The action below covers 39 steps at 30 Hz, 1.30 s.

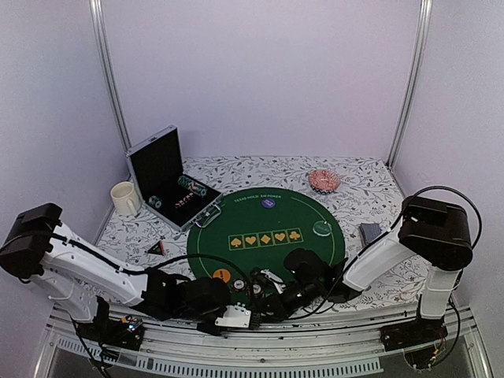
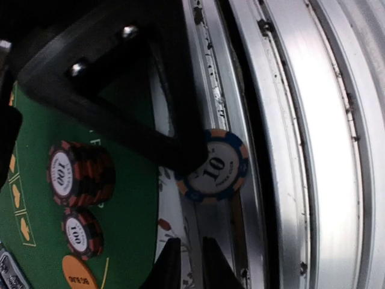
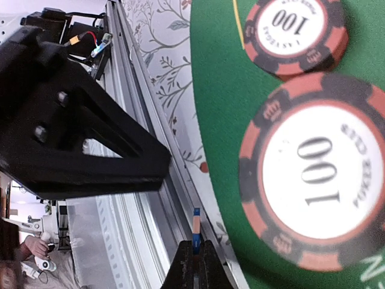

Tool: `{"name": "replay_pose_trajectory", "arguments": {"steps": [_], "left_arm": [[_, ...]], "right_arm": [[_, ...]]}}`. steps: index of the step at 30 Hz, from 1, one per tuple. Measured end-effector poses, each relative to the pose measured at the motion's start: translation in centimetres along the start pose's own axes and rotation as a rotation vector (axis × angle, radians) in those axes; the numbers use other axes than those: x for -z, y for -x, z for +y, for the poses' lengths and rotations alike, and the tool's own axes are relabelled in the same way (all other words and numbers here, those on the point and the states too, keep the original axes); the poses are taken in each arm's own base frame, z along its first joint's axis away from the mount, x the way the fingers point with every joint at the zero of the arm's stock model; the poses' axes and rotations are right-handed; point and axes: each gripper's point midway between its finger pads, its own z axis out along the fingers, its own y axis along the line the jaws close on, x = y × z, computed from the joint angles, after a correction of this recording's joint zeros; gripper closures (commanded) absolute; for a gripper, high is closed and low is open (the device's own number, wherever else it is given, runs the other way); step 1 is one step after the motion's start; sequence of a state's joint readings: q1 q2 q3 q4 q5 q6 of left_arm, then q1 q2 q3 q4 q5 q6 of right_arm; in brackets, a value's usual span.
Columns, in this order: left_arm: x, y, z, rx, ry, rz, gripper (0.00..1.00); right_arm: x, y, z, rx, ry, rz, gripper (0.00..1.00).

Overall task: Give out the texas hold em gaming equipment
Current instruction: Pick up the poker chip from the corner of the board, then place the poker chip in the big blind area.

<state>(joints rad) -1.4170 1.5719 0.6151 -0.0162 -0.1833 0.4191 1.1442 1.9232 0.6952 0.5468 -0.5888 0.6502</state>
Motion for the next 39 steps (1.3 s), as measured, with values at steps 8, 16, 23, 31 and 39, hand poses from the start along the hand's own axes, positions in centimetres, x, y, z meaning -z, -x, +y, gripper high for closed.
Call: {"name": "replay_pose_trajectory", "arguments": {"steps": [8,16,23,31,39], "left_arm": [[6.6,2.4,5.6,0.13,0.141,-0.105,0.73],[12.7,0.1,16.4,0.481,0.372,-0.14,0.13],[16.4,-5.9,24.1,0.826,0.577,-0.107,0.09],[16.7,-12.8,25.2,1.032,0.657,-0.023,0.09],[16.5,-13.4,25.1,1.053,0.652,-0.019,0.09]], "right_arm": [[3.7,1.1,3.0,0.034,-0.039,-0.014,0.97],[8.4,6.4,4.8,0.05,-0.071,-0.133,0.98],[9.9,9.9,2.4,-0.02,-0.12,-0.205,0.98],[6.0,14.6,2.0,0.025,-0.093,-0.163,0.97],[3.8,14.7,0.3,0.04,-0.09,-0.089,0.98]]}}
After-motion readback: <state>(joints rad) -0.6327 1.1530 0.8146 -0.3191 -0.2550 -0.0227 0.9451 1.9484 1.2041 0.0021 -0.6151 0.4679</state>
